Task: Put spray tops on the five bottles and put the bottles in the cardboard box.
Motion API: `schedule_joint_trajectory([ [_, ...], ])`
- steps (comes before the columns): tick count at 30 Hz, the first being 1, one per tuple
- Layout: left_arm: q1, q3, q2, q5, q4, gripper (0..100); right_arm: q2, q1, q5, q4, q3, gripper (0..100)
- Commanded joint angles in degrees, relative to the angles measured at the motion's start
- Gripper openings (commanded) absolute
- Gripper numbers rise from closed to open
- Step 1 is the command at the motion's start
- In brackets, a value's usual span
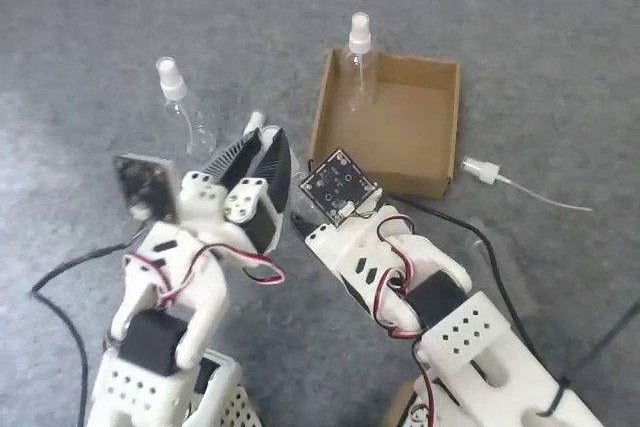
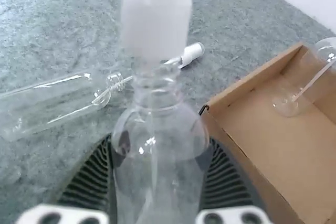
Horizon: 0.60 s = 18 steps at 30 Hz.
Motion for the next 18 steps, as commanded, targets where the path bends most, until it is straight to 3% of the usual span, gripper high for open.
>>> schedule_joint_trajectory([
  [1,0.2,0.5,3.9,-0.7,-1.8,1,-2.2,1.1,-0.3,-1.5,-0.5,0.7],
  [6,2.5,2.2,4.4,-0.7,-1.9,1,-2.2,3.7,-1.0,-5.2,-0.4,0.7],
  [10,6.9,4.3,4.6,-0.8,-2.0,1,-2.9,5.4,-6.8,-9.2,1.7,0.6],
  [18,7.8,4.3,4.6,-0.8,-2.0,1,-15.7,5.3,-7.2,-12.9,9.2,0.6],
])
